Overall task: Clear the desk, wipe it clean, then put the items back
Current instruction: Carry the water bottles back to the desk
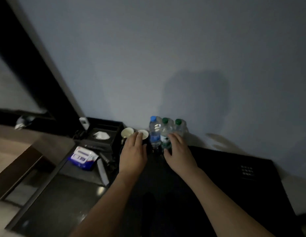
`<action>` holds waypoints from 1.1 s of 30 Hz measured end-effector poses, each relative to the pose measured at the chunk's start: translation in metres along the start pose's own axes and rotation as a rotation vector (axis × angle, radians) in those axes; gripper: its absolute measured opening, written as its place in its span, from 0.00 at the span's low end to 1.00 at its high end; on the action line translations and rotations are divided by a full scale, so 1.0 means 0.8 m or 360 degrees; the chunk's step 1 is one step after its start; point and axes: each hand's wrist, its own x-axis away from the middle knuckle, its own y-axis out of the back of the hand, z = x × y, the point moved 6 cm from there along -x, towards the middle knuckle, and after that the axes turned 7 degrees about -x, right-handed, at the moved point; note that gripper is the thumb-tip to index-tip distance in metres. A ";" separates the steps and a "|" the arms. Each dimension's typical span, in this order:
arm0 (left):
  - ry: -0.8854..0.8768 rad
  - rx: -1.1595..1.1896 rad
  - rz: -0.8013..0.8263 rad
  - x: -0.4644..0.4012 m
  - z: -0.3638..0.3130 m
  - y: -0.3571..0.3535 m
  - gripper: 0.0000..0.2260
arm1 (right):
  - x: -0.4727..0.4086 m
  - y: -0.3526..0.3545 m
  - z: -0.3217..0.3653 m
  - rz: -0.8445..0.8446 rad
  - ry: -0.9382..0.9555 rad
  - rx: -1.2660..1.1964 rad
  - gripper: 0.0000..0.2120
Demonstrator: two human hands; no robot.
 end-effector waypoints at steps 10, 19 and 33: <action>0.0640 -0.0411 -0.0376 0.193 0.201 0.218 0.20 | 0.080 -0.176 0.238 0.0600 0.0520 -0.0154 0.27; 0.1214 -0.0687 -0.0742 0.412 0.419 0.422 0.18 | 0.204 -0.386 0.512 0.1058 0.1000 -0.0272 0.25; 0.1696 -0.0707 -0.0724 0.558 0.731 0.543 0.18 | 0.251 -0.657 0.759 0.1379 0.1095 -0.0228 0.26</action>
